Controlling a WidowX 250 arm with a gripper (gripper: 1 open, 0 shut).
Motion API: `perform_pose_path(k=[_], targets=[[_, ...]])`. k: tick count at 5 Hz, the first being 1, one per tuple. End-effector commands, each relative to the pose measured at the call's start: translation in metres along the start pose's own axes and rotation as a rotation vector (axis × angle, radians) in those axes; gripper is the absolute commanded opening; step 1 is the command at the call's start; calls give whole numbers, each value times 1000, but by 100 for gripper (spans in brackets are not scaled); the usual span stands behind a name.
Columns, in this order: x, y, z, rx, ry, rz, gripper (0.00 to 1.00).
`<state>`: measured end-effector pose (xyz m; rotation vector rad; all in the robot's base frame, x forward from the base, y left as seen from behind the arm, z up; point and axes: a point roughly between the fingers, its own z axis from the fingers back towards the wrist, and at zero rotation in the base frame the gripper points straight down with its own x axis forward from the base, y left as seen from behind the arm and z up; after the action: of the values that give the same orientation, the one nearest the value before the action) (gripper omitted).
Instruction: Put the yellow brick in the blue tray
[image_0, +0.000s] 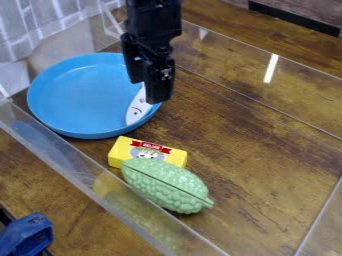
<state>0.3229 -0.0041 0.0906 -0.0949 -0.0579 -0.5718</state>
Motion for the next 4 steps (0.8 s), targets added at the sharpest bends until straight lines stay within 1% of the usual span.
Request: perform_pose_path(k=[1,2,3,4], targets=[[8,1,8,18,-39,-106,100],[11,5,0,6,-30,-187,100],[-3,11,-8,12,-15,-171,0],[-16,17,-13,20,-13,-133,100]])
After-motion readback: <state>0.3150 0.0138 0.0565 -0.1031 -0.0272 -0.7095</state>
